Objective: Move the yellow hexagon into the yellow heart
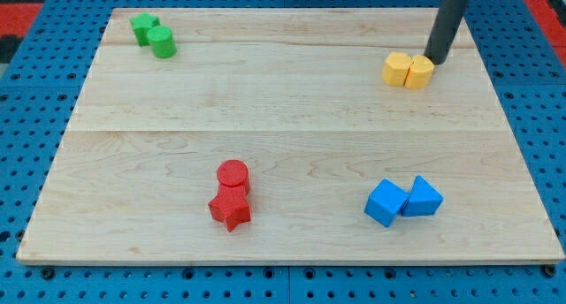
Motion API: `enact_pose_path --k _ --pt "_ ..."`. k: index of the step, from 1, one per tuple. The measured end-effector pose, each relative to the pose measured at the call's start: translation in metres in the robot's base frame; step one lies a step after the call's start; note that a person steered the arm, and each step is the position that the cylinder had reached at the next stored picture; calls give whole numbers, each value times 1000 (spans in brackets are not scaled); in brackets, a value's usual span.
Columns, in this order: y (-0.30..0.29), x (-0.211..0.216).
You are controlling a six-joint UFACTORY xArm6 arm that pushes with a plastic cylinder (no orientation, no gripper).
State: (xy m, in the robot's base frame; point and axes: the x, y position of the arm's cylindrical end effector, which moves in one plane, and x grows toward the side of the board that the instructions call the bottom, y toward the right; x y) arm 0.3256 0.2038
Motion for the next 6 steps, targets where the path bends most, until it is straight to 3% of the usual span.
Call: enact_pose_path --k 1,2,3,5,6 --pt "-5 54" --pt "18 42" --pt "47 -6" --pt "-88 -9" --pt "-84 17"
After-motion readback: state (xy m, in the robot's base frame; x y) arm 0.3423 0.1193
